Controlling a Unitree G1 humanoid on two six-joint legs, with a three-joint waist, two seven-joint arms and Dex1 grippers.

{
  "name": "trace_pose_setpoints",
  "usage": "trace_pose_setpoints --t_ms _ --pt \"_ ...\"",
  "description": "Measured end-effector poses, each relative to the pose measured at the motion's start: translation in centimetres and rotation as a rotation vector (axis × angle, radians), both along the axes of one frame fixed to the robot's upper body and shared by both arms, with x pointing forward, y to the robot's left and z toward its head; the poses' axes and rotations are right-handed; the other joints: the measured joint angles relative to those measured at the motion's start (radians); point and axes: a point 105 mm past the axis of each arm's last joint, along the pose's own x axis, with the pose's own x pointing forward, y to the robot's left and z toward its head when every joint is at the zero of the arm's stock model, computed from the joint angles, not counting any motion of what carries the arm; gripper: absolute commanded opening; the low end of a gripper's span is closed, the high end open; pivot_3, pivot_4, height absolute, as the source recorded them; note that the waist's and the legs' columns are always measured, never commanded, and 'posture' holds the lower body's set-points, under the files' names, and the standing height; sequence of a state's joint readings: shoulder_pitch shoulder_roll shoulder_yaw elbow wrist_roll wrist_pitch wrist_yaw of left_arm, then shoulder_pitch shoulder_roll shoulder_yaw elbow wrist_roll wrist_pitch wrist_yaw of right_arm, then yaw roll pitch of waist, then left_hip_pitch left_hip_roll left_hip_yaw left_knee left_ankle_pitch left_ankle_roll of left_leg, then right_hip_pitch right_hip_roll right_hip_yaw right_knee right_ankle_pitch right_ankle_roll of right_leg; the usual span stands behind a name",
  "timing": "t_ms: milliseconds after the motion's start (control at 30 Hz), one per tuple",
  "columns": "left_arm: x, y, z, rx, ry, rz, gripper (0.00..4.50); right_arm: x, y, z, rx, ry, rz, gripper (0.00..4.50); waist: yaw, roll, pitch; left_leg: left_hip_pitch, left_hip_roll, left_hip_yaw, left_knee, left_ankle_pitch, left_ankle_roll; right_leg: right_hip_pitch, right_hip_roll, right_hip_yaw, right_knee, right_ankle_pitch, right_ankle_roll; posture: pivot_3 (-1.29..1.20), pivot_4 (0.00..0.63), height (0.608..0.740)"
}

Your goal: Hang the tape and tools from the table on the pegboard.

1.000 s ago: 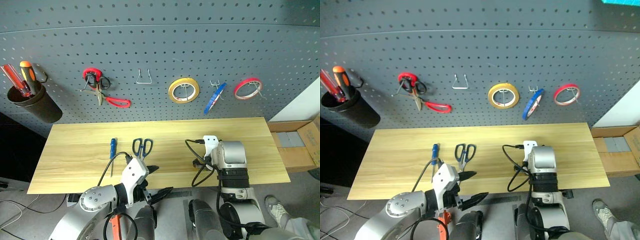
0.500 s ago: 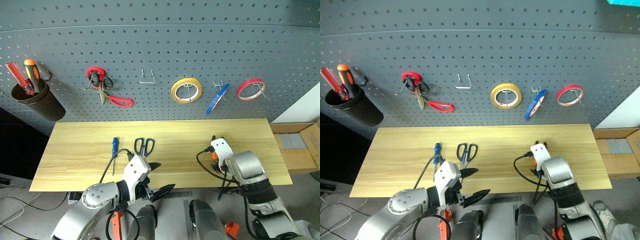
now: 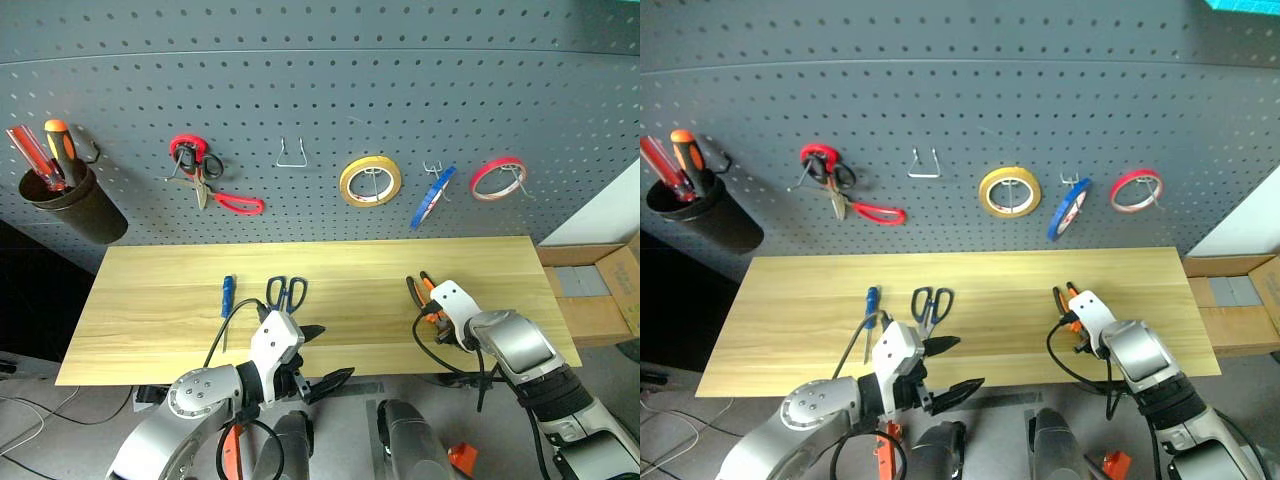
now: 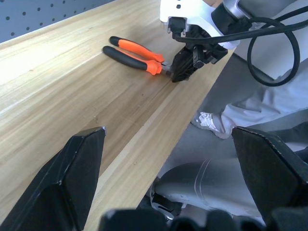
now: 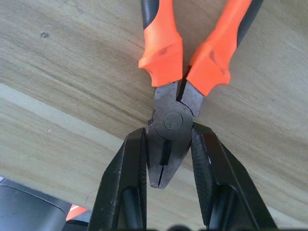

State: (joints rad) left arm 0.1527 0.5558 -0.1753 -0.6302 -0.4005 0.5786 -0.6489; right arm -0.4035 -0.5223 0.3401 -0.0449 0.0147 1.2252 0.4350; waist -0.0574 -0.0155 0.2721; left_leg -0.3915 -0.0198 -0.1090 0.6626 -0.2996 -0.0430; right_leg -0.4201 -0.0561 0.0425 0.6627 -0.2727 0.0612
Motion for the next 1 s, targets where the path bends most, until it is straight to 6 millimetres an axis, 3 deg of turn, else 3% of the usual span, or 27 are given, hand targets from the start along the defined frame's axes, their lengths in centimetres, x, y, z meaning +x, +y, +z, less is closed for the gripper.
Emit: trace_pose_setpoints --t_ms 33,333,667,1000 --pt "-0.1 -0.1 -0.1 -0.001 0.005 -0.003 4.50 0.0 0.0 0.0 -0.003 -0.001 0.008 0.73 0.000 -0.001 -0.001 0.000 0.000 0.000 0.000 0.000 0.000 0.000 0.000 0.000 0.000 0.000 0.000 -0.02 0.242 0.740" --pt "-0.5 -0.3 -0.2 -0.005 0.007 -0.031 4.50 0.5 -0.2 -0.1 0.022 0.040 -0.088 3.71 0.001 -0.007 -0.006 0.000 0.000 0.000 0.001 0.000 -0.001 0.000 0.000 0.000 0.000 0.000 0.000 -0.02 0.232 0.740" --pt "-0.3 -0.4 0.1 -0.003 -0.007 -0.045 4.50 1.4 0.9 0.2 0.096 0.158 -0.250 3.71 0.001 -0.007 -0.007 0.000 0.000 0.000 0.001 0.000 -0.001 0.000 0.000 0.001 0.001 0.001 0.000 -0.02 0.232 0.740" --pt "-0.3 -0.4 0.0 -0.004 -0.004 -0.049 4.50 4.3 1.2 0.8 0.113 0.164 -0.370 3.71 -0.001 -0.010 -0.012 0.001 0.000 0.001 0.002 0.000 -0.001 0.000 0.000 0.001 0.002 0.001 0.000 0.00 0.238 0.740"
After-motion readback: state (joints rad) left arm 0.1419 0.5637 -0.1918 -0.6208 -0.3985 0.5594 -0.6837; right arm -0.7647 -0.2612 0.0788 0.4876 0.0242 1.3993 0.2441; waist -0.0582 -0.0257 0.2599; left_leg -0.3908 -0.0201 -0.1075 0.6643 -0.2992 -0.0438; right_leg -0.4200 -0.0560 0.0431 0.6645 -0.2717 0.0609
